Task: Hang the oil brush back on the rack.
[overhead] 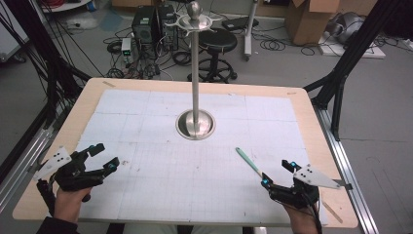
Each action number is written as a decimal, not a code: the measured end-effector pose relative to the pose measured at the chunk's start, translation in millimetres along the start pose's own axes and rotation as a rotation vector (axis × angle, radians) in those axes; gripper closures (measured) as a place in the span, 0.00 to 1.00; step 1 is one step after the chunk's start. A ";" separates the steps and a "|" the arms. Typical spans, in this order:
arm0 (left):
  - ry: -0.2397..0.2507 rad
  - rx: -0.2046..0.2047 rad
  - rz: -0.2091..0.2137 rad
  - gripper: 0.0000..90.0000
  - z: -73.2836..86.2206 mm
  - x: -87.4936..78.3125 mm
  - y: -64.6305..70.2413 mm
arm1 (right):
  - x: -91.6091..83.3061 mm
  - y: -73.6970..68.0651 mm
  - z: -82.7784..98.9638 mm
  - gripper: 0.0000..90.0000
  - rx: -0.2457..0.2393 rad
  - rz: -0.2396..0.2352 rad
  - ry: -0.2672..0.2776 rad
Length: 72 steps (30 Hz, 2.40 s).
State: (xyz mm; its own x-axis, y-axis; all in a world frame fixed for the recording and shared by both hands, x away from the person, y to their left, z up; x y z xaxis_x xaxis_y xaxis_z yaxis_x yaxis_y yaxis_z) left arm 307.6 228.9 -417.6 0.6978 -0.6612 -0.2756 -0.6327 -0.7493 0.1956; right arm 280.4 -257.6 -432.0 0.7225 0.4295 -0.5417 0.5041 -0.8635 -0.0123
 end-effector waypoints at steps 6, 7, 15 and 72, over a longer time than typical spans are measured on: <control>-0.008 0.001 0.004 0.18 1.8 0.9 0.2 | 9.4 1.4 -2.2 0.19 -0.001 -0.011 -0.014; -0.007 0.002 0.005 0.18 1.7 1.0 0.4 | 12.8 1.1 -2.9 0.19 0.000 -0.015 -0.023; -0.006 0.001 0.007 0.18 1.3 1.9 0.2 | 26.1 1.1 -5.5 0.21 -0.019 -0.027 -0.095; -0.018 0.000 0.013 0.18 3.0 4.0 1.8 | 67.5 13.6 42.5 0.89 -0.079 -0.056 -0.437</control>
State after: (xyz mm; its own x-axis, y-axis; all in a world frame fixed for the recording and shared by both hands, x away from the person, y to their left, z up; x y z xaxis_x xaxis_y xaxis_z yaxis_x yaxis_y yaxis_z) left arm 308.3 225.1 -421.1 0.6830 -0.6704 -0.2900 -0.6420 -0.7403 0.1995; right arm 315.9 -251.6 -504.5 0.4344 0.3084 -0.8463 0.5833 -0.8122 0.0034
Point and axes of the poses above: each handheld gripper's, and its own axes: x roughly forward along the jaws, z roughly out of its underside, y roughly to its right, the point moved 9 cm from there along x, roughly forward along the jaws, and after that the axes turned 10 degrees about -y, right-handed, at the moved point
